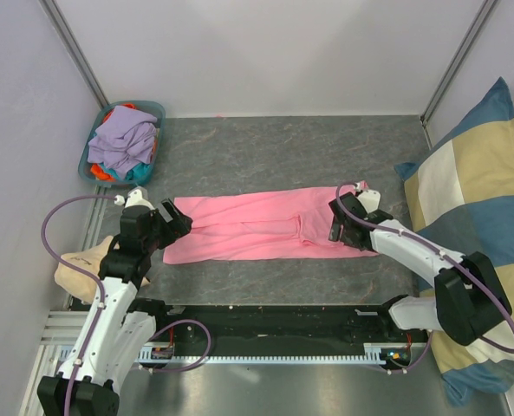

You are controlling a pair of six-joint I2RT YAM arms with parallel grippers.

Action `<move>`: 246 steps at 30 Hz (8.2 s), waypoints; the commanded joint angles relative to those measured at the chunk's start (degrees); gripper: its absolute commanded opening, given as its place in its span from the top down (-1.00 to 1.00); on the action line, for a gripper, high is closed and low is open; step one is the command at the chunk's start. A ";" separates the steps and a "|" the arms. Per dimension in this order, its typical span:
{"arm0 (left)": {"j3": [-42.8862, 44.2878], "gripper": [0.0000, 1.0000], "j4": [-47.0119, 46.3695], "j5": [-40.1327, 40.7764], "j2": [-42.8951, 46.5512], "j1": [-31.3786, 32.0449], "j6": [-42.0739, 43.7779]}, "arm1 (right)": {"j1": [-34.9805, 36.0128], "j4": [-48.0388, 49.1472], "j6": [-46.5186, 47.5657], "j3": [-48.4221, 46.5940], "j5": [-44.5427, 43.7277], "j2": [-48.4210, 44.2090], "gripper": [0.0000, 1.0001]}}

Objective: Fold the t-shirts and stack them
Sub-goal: Fold the tshirt

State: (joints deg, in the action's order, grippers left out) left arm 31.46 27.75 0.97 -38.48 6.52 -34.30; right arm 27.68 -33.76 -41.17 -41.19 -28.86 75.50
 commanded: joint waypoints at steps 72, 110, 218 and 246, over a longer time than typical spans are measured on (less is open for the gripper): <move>84.28 -1.00 -4.81 -32.53 -97.04 28.45 44.84 | -2.98 -7.90 1.62 -12.78 4.69 -26.29 -0.96; 103.17 0.96 -1.12 -21.28 -111.10 32.68 40.30 | -2.99 -10.89 1.53 -9.52 5.75 -29.89 -0.96; 22.42 -1.00 -1.03 -6.86 -11.62 6.48 12.24 | 20.58 5.66 -17.73 -5.83 0.39 14.42 0.92; -4.56 -0.93 -3.12 -1.15 1.75 37.76 -12.44 | 14.51 2.64 -11.21 -1.09 2.49 -11.70 -0.41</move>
State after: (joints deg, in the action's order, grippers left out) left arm 28.73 29.82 -7.46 -34.04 37.30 -37.95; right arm 42.15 -31.53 -52.07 -44.05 -27.77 64.53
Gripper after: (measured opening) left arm 0.971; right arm 0.703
